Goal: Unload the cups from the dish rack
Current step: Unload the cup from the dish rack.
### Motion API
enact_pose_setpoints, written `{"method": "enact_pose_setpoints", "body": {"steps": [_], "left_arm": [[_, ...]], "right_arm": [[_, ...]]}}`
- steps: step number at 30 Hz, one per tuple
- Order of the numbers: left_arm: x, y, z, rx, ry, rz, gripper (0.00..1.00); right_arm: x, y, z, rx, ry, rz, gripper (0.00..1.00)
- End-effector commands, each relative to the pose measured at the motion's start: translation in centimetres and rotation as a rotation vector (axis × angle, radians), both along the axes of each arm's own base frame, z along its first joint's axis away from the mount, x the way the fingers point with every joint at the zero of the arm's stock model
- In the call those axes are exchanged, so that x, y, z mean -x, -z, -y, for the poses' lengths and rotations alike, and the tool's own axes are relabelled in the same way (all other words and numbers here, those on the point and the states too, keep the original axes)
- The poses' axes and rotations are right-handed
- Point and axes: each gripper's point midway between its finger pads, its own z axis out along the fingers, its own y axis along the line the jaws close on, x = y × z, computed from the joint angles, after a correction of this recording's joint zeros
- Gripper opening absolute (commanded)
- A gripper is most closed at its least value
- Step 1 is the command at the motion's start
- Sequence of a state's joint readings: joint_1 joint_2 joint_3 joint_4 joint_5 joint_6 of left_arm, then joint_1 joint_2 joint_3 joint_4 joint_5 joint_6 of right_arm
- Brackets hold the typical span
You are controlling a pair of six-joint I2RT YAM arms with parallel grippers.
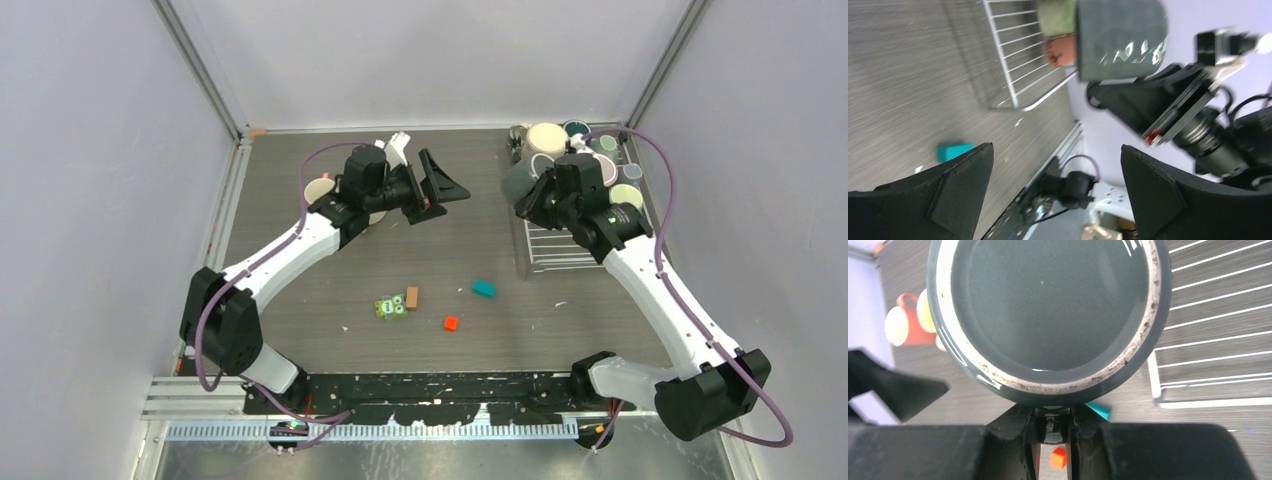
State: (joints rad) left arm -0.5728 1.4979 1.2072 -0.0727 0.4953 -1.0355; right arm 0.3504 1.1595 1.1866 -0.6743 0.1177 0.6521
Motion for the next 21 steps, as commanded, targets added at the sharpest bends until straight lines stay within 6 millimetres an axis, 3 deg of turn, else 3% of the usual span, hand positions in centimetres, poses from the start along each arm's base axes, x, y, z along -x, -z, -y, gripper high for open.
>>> {"method": "enact_pose_setpoints", "body": {"steps": [1, 8, 14, 21], "left_arm": [[-1.8, -5.9, 1.3, 0.261, -0.006, 0.067, 1.0], [-3.4, -6.2, 1.4, 0.37, -0.032, -0.003, 1.0], [-3.4, -8.3, 1.4, 0.466, -0.024, -0.007, 0.99], [-3.2, -10.9, 0.4, 0.556, -0.021, 0.001, 0.88]], "right_arm": [[0.0, -7.3, -4.9, -0.239, -0.131, 0.179, 0.01], [0.8, -9.5, -8.0, -0.429, -0.214, 0.213, 0.01], [1.0, -10.2, -9.8, -0.543, -0.265, 0.212, 0.01], [1.0, -11.5, -12.1, -0.682, -0.361, 0.215, 0.01]]}}
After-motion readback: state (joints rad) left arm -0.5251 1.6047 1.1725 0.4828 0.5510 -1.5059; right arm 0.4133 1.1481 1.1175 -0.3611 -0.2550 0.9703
